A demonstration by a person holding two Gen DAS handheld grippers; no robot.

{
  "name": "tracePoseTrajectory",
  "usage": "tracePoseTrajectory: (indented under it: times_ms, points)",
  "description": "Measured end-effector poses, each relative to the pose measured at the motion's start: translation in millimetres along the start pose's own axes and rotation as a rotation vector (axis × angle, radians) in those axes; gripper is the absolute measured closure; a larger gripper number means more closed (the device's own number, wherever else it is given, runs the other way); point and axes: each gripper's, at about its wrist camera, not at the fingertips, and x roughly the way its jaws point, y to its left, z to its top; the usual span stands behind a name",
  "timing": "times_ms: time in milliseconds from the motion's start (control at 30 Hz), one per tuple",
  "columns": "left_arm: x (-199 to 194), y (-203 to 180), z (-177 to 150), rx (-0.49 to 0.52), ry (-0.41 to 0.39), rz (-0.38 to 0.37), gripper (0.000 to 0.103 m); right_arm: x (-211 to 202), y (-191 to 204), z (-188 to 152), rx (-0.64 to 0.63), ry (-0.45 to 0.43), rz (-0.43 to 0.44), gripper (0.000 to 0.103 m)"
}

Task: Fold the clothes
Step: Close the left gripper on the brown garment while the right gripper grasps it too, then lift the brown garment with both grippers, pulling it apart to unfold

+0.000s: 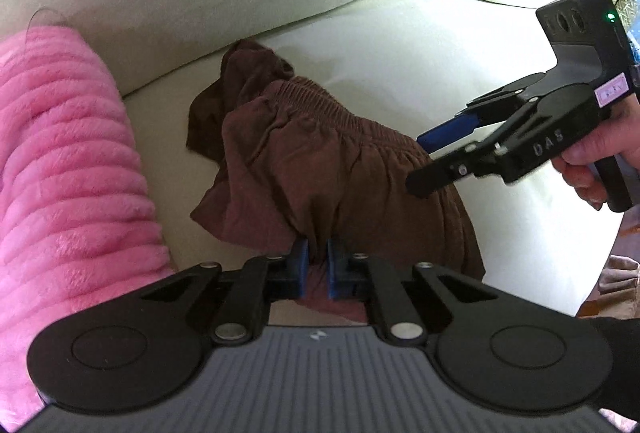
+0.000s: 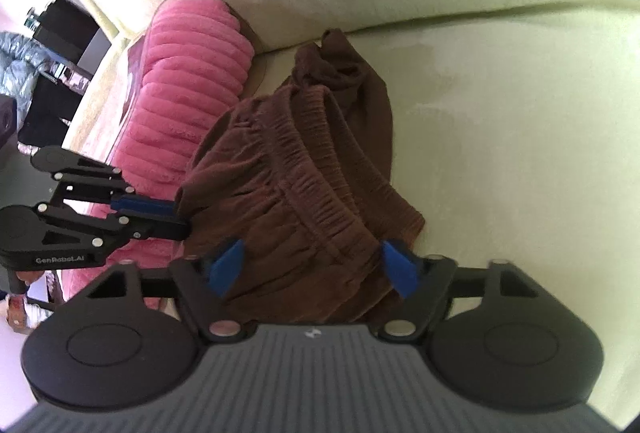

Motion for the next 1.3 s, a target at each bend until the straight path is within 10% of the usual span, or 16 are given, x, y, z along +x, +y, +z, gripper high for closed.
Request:
tracePoseTrajectory:
  times_ms: [200, 300, 400, 700, 1100, 1300]
  points:
    - [-11.7, -0.8, -2.4, -0.009, -0.004, -0.008, 0.095, -11.1, 10.9, -2.7, 0.014, -0.008, -0.004, 0.081]
    - [-22.7, 0.2, -2.0, -0.034, -0.02, -0.031, 0.091, -30.2, 29.6, -5.0, -0.002, -0.043, 0.001, 0.084]
    - [-38.3, 2.6, 3.3, -0.076, -0.057, -0.08, 0.064, -46.7, 52.1, -5.9, -0.063, -0.061, 0.009, 0.085]
    - [-51.8, 1.1, 44.0, -0.129, -0.091, -0.193, 0.052, -90.0, 116.0, -45.5, -0.354, -0.019, -0.013, 0.086]
    - [-28.0, -12.6, 76.9, 0.154, -0.086, -0.199, 0.046, -171.1, 85.6, -116.5, -0.104, -0.16, -0.228, 0.087]
    - [-10.4, -75.0, 95.4, 0.358, -0.111, -0.253, 0.046, -225.7, 27.1, -150.5, 0.328, -0.339, -0.233, 0.088]
